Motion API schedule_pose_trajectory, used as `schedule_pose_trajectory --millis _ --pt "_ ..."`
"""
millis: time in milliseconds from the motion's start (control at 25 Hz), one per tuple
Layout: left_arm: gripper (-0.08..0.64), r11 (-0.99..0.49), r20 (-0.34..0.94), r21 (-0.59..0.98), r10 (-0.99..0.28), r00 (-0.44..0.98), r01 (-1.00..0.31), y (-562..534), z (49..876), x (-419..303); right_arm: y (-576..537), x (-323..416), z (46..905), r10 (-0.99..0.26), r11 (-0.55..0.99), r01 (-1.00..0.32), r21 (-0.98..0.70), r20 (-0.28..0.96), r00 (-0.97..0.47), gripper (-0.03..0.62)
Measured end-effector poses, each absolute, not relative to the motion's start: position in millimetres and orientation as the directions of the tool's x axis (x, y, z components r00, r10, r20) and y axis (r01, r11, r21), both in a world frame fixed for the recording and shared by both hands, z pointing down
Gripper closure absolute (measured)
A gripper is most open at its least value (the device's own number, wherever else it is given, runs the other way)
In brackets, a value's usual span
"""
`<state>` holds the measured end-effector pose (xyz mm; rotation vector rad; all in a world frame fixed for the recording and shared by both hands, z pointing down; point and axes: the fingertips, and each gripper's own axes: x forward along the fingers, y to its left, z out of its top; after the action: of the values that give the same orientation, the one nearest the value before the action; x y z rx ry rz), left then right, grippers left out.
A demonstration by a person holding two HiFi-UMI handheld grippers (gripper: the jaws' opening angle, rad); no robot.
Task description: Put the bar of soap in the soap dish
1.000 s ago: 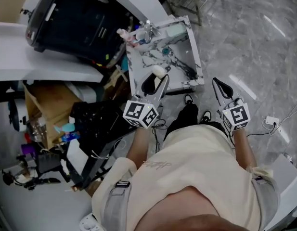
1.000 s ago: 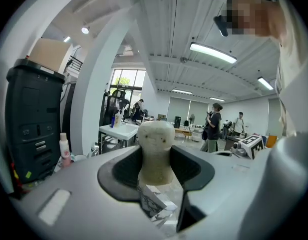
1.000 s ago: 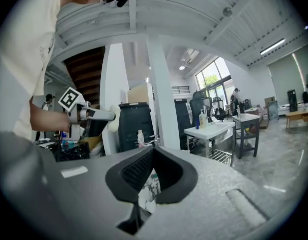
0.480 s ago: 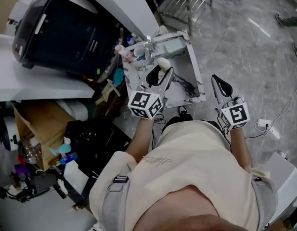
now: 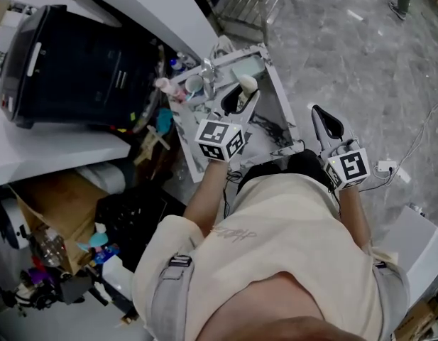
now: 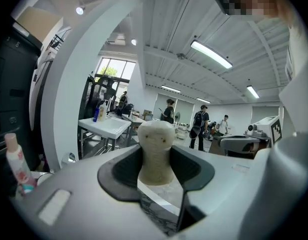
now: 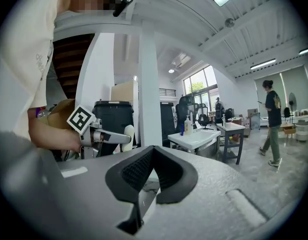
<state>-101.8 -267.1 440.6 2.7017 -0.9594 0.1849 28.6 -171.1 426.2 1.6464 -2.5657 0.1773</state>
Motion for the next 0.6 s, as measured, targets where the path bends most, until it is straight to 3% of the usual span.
schedule_pose_trajectory --millis 600 --pt "0.362 -0.675 0.467 -0.028 -0.661 0.587 -0.738 -379.7 519.2 -71.7 -240.1 108.7 455.5 -0.852 0.495 -0.859 -0.131 0.121 -0.509 0.594"
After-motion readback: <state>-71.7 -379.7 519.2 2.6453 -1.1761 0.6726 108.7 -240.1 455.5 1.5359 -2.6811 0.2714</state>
